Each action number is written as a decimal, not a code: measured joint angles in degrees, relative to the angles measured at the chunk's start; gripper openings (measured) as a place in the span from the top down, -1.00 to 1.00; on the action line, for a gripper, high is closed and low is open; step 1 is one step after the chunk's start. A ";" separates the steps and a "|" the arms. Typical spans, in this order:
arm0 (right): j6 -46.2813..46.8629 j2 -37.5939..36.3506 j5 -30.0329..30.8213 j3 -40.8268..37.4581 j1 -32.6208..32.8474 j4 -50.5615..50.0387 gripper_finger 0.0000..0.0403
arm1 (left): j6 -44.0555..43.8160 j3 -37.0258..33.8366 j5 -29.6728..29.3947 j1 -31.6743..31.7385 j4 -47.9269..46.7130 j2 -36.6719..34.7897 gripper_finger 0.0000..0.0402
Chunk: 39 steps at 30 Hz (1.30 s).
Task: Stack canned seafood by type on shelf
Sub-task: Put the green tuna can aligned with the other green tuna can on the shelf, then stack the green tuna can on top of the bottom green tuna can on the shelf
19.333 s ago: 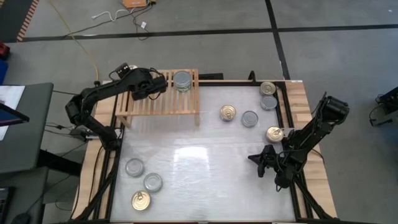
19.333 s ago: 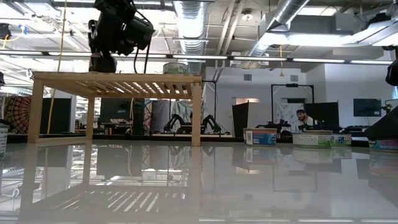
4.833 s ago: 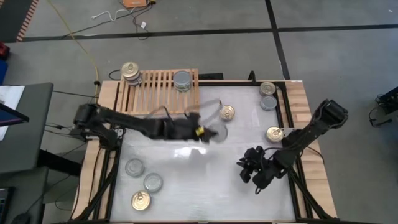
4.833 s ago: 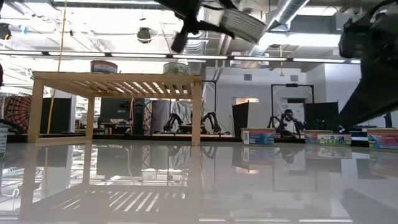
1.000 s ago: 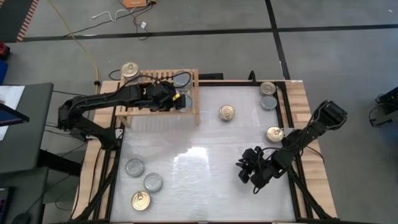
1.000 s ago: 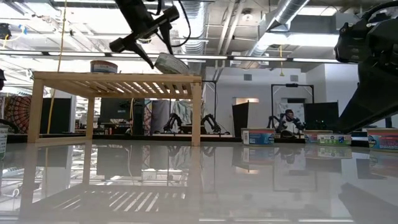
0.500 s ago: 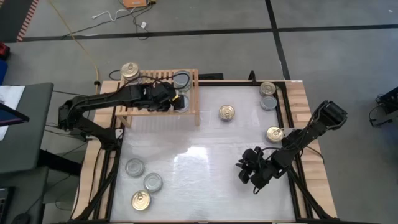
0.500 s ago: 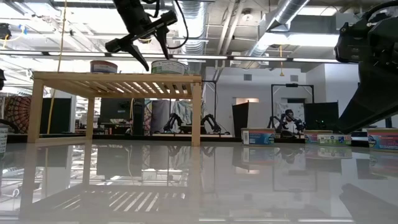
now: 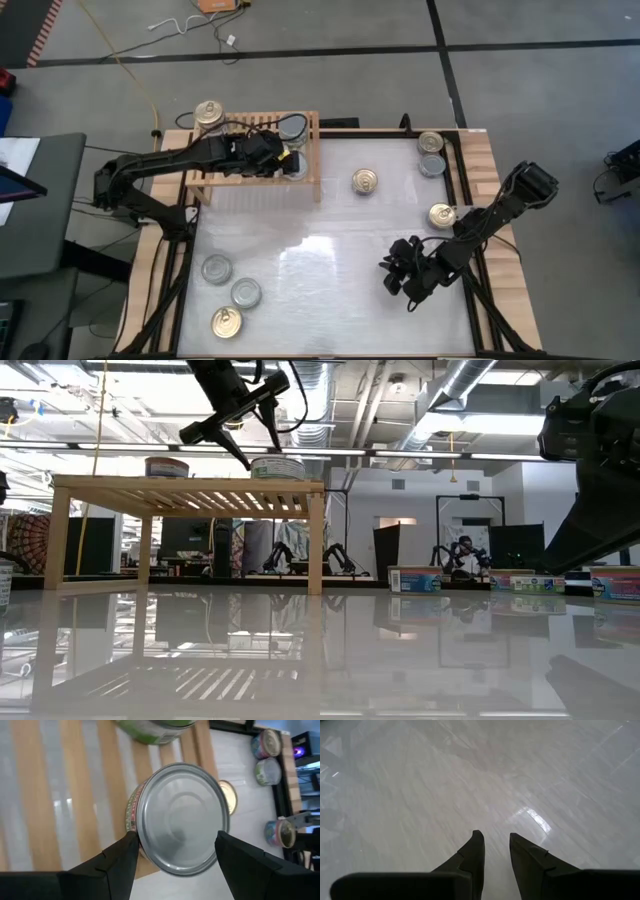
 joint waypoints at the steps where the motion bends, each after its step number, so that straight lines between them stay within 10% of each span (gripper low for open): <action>1: 0.00 0.00 -0.05 0.00 0.00 0.00 0.41 | 0.25 0.00 0.00 0.01 0.71 0.00 -0.25; 16: 0.00 0.00 -0.98 0.00 0.00 -0.52 0.41 | 10.95 0.00 -0.92 -3.20 0.41 -5.40 -0.25; 28: 0.00 0.00 -0.99 0.00 0.00 -0.51 0.41 | 12.72 -5.76 -20.18 -31.17 -0.76 -7.43 -0.25; 39: 0.02 0.00 -0.95 0.00 -0.06 -0.31 0.41 | 11.37 -23.84 -34.63 -49.83 23.04 -7.48 -0.25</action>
